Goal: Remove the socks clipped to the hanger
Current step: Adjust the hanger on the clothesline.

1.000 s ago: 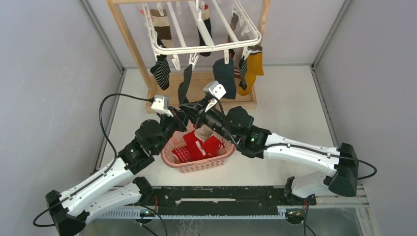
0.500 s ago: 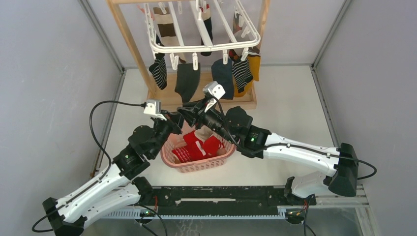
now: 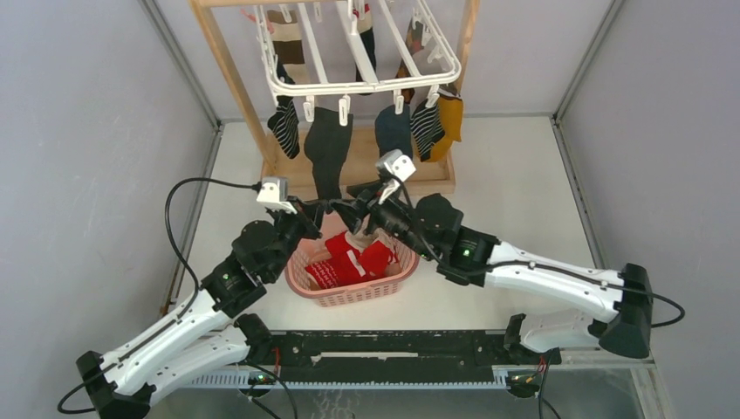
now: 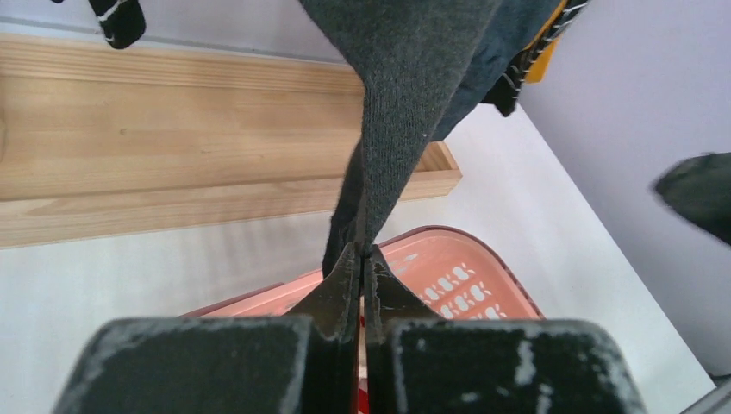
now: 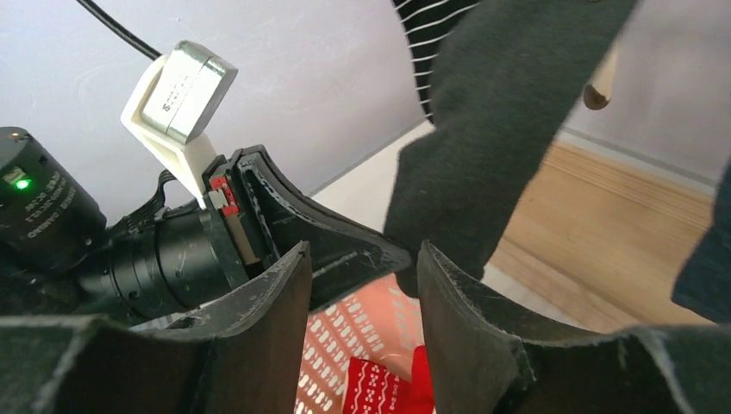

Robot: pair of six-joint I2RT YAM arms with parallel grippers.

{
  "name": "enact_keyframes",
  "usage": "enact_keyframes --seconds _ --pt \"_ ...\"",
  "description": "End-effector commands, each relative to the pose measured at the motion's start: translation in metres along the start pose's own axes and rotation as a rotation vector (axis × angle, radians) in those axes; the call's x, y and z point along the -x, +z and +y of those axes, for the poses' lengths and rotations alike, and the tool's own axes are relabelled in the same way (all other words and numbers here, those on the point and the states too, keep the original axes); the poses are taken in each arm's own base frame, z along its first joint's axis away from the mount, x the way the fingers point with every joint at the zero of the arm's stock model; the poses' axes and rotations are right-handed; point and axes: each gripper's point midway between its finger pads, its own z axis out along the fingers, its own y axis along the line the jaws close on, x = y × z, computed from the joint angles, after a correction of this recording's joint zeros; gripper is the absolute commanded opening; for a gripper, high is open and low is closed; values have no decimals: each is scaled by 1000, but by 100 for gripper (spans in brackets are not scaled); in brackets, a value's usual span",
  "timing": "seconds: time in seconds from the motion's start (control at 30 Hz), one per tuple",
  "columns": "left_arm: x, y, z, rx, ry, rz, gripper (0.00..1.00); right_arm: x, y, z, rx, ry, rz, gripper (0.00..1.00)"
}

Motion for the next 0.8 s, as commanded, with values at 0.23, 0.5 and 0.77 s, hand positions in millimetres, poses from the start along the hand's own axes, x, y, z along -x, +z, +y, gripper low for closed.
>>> enact_keyframes --seconds 0.23,0.5,0.77 --pt "39 -4 15 42 -20 -40 0 26 -49 -100 -180 114 -88 56" --pt "49 -8 22 58 -21 -36 0 28 -67 -162 -279 138 -97 57" --pt "56 -18 37 99 -14 -40 1 24 -74 -198 -326 160 -83 57"
